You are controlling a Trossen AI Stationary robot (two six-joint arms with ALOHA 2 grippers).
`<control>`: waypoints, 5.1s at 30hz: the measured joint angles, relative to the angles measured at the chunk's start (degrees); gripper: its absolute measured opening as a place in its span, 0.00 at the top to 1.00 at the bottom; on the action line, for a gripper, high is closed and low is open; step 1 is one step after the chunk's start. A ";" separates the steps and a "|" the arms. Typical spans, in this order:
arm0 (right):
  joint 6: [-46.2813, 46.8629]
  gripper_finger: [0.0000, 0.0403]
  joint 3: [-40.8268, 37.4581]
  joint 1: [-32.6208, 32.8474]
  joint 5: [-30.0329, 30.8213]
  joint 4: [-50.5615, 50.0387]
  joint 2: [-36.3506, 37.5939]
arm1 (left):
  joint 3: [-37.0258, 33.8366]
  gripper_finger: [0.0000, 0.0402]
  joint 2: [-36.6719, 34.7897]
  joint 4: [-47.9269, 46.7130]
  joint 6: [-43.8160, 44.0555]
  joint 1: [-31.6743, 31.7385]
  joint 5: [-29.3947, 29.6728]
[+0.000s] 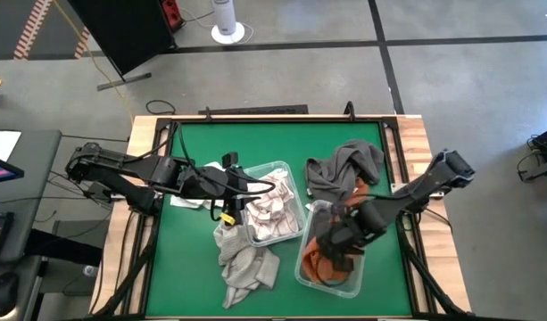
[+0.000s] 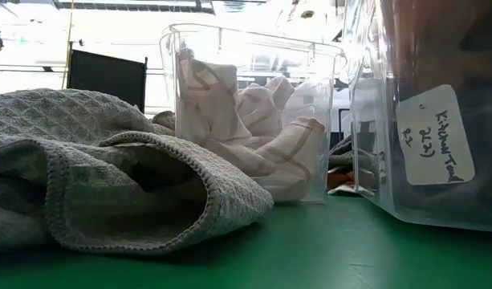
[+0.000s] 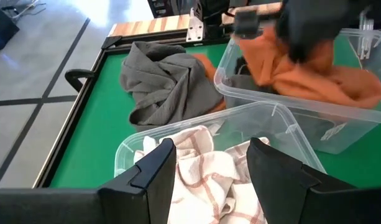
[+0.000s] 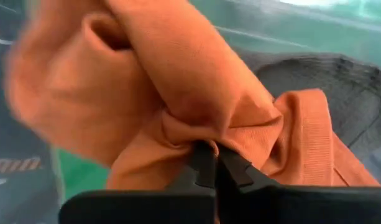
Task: Sort microfiber towel by color & place in baskets
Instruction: Put the orange microfiber towel into the right transparent bin, then put the light grey microfiber towel into the left transparent bin
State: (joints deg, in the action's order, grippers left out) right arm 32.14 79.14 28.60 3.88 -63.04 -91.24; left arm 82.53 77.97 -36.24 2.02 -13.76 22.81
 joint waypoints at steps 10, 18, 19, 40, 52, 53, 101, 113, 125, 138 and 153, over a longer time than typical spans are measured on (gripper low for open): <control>-5.66 0.97 -14.88 -6.72 -2.57 17.94 0.35 | 0.00 0.53 0.00 -0.38 -1.89 0.00 0.00; -5.17 0.90 -17.76 -6.84 -2.43 20.85 0.11 | -0.01 0.53 0.00 -0.36 -2.40 0.02 0.00; -5.16 0.89 -17.49 -6.53 -2.26 20.65 0.08 | -0.01 0.53 0.00 -0.35 -2.39 0.02 0.01; -3.38 0.38 -3.93 0.06 -2.66 0.93 0.42 | -0.01 0.53 0.00 -0.29 -1.90 0.02 0.02; -8.02 0.33 13.93 0.90 18.42 -20.17 0.57 | -1.41 0.53 0.00 1.00 -2.16 0.02 -0.04; -7.54 0.33 14.02 0.23 21.89 -23.72 0.65 | -2.08 0.53 0.00 1.46 -2.17 0.01 -0.04; -28.19 0.33 -33.50 -29.71 32.11 39.28 45.53 | -21.74 0.53 0.02 27.92 1.27 -9.15 1.87; -27.64 0.33 -33.47 -29.75 32.41 36.15 48.26 | -21.44 0.53 0.02 21.83 7.40 -19.68 -1.31; -25.24 0.33 -33.50 -29.73 32.25 35.27 47.75 | -25.98 0.53 0.00 -4.23 51.40 -23.48 -0.88; -26.77 0.33 -33.50 -29.75 32.07 36.12 47.78 | -32.36 0.53 2.92 5.00 49.02 -18.54 0.15; -27.06 0.33 -33.50 -29.75 32.09 36.08 47.78 | -29.78 0.89 9.95 9.98 35.20 -18.27 -3.08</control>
State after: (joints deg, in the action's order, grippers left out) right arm 5.08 45.65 -1.15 35.97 -26.96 -43.46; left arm 52.75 87.93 -26.26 37.23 -32.03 19.73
